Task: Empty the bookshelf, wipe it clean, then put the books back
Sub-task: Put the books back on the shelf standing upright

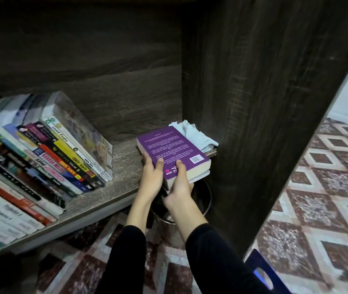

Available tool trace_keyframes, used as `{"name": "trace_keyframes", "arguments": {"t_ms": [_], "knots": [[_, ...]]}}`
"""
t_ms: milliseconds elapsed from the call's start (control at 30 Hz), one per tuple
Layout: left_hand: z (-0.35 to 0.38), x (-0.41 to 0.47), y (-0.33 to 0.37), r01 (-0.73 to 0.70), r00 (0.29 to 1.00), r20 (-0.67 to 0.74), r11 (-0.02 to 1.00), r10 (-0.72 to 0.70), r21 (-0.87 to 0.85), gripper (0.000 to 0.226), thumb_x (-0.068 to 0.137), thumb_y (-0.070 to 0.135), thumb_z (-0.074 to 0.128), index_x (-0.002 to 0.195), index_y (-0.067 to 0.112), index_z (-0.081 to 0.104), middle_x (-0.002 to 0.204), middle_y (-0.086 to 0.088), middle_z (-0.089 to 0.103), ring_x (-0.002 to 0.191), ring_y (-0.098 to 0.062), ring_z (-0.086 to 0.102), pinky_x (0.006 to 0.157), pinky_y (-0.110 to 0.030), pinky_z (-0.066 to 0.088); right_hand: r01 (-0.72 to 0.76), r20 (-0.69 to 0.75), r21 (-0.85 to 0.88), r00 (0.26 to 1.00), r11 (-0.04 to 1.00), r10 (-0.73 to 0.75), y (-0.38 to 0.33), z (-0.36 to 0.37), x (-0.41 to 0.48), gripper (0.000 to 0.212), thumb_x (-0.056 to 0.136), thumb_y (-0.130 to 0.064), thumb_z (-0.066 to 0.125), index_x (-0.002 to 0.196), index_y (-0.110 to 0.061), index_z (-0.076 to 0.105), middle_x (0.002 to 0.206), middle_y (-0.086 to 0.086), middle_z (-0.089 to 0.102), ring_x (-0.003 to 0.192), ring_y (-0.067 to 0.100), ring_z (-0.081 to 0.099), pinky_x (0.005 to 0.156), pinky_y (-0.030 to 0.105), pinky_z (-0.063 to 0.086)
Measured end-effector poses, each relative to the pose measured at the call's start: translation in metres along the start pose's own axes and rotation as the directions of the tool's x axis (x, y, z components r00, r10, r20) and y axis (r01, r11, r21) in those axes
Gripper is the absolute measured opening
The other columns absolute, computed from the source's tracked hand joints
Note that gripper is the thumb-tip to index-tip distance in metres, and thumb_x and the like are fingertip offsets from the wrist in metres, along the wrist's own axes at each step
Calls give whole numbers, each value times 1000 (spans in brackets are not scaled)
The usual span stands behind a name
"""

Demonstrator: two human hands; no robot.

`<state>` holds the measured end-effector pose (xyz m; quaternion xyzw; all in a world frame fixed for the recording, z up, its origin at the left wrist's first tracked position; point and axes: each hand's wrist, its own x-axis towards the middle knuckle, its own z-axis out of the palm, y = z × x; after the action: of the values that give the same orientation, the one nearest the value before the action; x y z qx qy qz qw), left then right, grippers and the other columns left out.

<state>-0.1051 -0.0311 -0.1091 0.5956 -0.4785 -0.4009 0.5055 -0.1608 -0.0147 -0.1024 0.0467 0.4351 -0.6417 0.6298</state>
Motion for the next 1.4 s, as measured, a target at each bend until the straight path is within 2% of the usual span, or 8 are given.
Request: {"name": "trace_keyframes", "arguments": {"t_ms": [133, 300, 533, 800, 933, 1033, 1233, 1400], "knots": [[0, 1, -2, 9, 1000, -27, 1000, -9, 2, 53, 100, 20, 43, 148, 15, 23, 123, -9, 60, 100, -20, 61, 95, -39, 47, 234, -83, -643, 925, 729, -370, -21, -12, 14, 116, 59, -46, 84, 148, -21, 14, 148, 12, 29, 135, 32, 33, 111, 49, 28], [4, -1, 5, 79, 996, -62, 985, -70, 151, 45, 99, 27, 43, 140, 10, 35, 126, -10, 57, 112, -29, 56, 99, -37, 42, 434, 250, -881, 763, 186, -597, -49, -20, 15, 93, 72, -57, 71, 142, -10, 33, 147, 7, 38, 144, 26, 17, 116, 45, 10], [3, -3, 13, 197, 971, -79, 944, -225, -264, 31, 96, 11, 45, 127, 10, 50, 113, -12, 65, 100, -29, 64, 94, -47, 49, 566, 331, -807, 670, 169, -665, -52, -12, -7, 45, 81, -35, 72, 107, -6, 49, 118, 10, 54, 118, 28, 49, 110, 35, 27], [-45, -22, 29, 173, 975, -25, 830, -219, -531, 31, 99, 4, 39, 127, 1, 52, 100, -16, 66, 77, -22, 65, 63, -31, 57, 403, 323, -591, 912, 698, -253, -66, 14, -21, 47, 74, -15, 77, 110, -12, 48, 110, 13, 63, 93, 26, 65, 87, 43, 54], [-60, -27, 50, 40, 992, -79, 857, -94, -514, 36, 99, 8, 41, 135, 11, 49, 115, -10, 65, 91, -18, 66, 78, -33, 57, 222, 495, -599, 858, 770, 138, -79, 29, -33, 31, 78, -4, 70, 108, 0, 63, 83, 13, 72, 66, 22, 68, 66, 34, 57], [-76, -32, 74, -125, 983, -160, 971, 93, -203, 45, 99, 17, 46, 143, 20, 38, 129, 3, 55, 101, -4, 60, 80, -19, 53, 320, 627, -447, 778, 835, 37, -72, 42, -40, 20, 79, 1, 67, 98, -4, 65, 80, 10, 72, 68, 20, 69, 66, 29, 57], [-108, -43, 101, -406, 726, -419, 831, 545, 380, 67, 90, 37, 57, 147, 18, 28, 154, 2, 28, 144, -15, 20, 117, -43, 21, 849, 783, -252, 461, 465, -418, 14, 56, -40, 58, 76, -14, 68, 131, -14, 50, 106, -16, 60, 92, 7, 58, 87, 28, 46], [-138, -34, 122, -222, 785, -254, 639, 565, 736, 87, 87, 46, 61, 151, 23, 7, 159, 3, 5, 146, -17, 0, 116, -46, -3, 947, 891, -252, 307, 198, -334, 75, 49, -34, 60, 73, -32, 51, 130, -36, 33, 122, 7, 63, 106, 30, 61, 90, 47, 45]]}}
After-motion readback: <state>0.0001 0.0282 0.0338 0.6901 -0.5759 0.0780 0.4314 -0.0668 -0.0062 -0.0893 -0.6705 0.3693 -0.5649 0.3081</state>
